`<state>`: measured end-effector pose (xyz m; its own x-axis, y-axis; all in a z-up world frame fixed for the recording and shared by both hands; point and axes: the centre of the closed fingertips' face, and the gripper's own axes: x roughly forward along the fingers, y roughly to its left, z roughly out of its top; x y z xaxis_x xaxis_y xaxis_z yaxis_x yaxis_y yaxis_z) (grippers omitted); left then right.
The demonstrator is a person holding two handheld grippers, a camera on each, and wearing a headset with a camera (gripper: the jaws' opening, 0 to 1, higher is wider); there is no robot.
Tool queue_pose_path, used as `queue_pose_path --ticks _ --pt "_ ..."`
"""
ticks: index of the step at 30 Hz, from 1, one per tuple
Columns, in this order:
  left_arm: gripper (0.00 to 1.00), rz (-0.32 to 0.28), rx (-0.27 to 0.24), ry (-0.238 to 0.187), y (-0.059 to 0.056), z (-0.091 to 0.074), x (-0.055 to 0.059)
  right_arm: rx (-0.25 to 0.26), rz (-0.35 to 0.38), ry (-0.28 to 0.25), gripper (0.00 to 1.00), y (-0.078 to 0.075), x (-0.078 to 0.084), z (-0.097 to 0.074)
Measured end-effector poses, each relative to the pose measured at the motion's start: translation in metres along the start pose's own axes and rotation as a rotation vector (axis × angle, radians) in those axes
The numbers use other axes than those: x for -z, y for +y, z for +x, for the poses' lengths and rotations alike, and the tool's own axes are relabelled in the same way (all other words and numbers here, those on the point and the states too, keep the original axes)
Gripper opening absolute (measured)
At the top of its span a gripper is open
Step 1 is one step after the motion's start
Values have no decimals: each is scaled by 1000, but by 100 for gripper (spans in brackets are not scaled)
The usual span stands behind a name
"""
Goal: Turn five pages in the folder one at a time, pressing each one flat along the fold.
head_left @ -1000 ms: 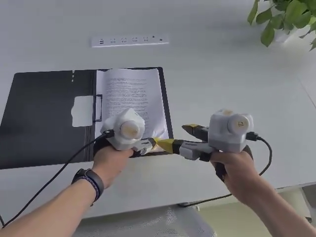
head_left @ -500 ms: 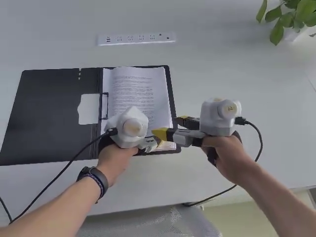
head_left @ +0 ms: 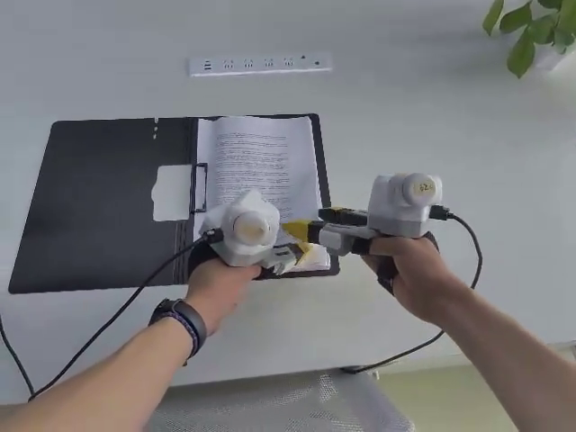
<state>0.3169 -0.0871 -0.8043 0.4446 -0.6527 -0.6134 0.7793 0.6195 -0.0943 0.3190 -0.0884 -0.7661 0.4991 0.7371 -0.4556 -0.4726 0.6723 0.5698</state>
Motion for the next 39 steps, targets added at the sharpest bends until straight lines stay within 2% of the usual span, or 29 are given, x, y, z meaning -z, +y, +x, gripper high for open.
queue_pose_path --ticks 4,8,11,17,27,33,39 --pt "53 4 5 2 -1 0 0 18 25 -6 38 -10 3 4" --pt "54 12 12 8 -3 -1 1 26 81 -38 25 -15 3 3" --pt "57 13 23 13 -5 -2 1 29 98 -56 15 -16 3 1" --pt "61 6 48 6 -12 -10 -2 25 117 -64 5 -13 6 2" --pt "67 20 69 -4 -22 -24 -5 38 146 -82 0 -10 3 1" --pt "69 1 62 -21 -19 -35 -6 47 156 -96 0 -8 -1 1" --pt "71 -16 50 -32 -11 -49 -6 51 156 -111 0 0 -8 -1"
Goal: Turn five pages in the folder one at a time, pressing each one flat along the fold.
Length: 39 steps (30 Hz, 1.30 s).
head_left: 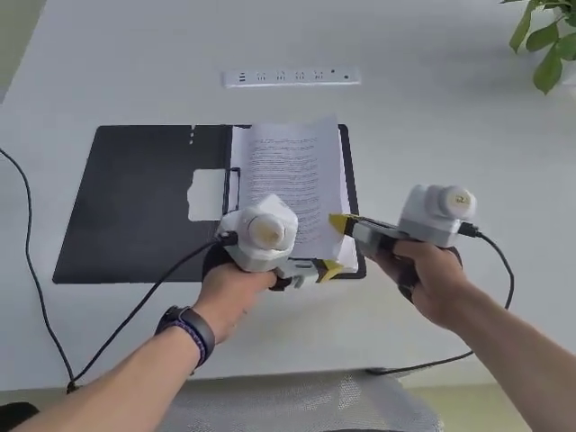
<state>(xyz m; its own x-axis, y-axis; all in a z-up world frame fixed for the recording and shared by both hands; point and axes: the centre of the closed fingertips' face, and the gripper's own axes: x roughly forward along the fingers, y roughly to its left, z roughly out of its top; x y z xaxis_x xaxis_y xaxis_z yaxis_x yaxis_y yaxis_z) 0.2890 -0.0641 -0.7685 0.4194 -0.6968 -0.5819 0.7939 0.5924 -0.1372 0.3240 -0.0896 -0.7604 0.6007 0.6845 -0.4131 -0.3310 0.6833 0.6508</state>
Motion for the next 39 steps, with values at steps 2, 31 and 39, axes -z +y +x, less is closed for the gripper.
queue_pose_path --ticks 2,31,39 --pt "72 5 -4 1 3 -5 1 -2 3 -10 0 4 -3 -1" --pt "76 -23 -107 -71 70 -102 11 -61 -32 -120 0 72 -37 13" --pt "77 -29 -139 -84 88 -127 17 -110 -90 -123 0 103 -51 27"
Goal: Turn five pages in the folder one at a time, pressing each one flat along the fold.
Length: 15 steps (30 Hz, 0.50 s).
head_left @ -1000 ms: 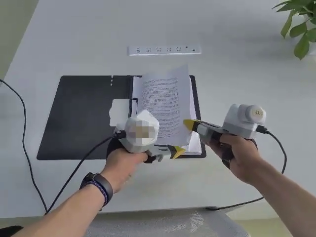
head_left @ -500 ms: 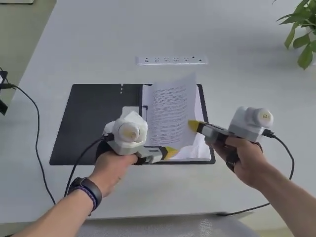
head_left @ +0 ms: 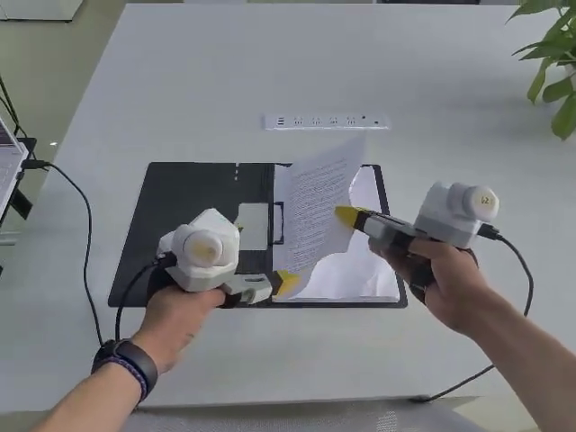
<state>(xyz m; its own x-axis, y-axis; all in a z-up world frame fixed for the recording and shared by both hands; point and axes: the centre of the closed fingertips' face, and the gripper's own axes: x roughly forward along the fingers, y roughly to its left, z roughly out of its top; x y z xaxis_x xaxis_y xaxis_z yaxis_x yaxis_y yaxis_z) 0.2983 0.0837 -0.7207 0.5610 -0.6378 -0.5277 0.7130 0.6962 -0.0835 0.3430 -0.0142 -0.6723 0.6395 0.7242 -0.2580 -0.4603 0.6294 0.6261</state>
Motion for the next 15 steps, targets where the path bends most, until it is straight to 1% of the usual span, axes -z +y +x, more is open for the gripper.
queue_pose_path --ticks 4,7,11,15 --pt "77 1 -15 -6 9 -11 2 -28 -27 14 0 13 -2 10" --pt "77 0 -24 -11 12 -19 2 -46 -45 24 0 21 -1 16" --pt "77 -1 -39 -16 21 -28 5 -75 -69 43 0 36 2 26" --pt "77 -6 -53 -20 26 -36 8 -98 -89 62 0 47 6 34"
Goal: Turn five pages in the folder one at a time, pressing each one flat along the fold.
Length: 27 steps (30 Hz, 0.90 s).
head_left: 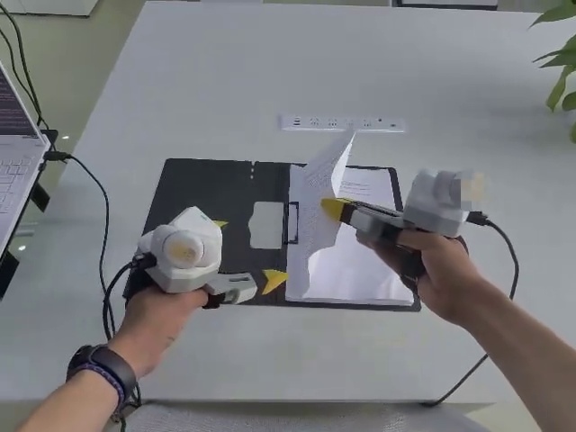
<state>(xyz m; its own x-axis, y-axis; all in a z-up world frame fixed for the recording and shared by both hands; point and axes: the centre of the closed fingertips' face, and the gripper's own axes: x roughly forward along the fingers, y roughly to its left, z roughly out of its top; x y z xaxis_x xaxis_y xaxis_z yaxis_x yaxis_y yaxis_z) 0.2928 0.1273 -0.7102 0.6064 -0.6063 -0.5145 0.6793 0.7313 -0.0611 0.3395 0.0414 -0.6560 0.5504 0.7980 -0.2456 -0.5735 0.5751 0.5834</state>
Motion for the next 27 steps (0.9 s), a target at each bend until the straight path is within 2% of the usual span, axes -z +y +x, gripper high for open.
queue_pose_path --ticks 7,15,23,27 --pt "77 -11 -26 -2 9 -13 7 -46 -36 41 0 19 8 18" --pt "77 -34 -53 -11 18 -28 13 -89 -43 76 0 38 20 39" --pt "79 -39 -68 -13 24 -40 18 -112 -56 125 0 49 32 60" --pt "80 -50 -75 -8 27 -47 24 -120 -43 149 0 49 39 73"
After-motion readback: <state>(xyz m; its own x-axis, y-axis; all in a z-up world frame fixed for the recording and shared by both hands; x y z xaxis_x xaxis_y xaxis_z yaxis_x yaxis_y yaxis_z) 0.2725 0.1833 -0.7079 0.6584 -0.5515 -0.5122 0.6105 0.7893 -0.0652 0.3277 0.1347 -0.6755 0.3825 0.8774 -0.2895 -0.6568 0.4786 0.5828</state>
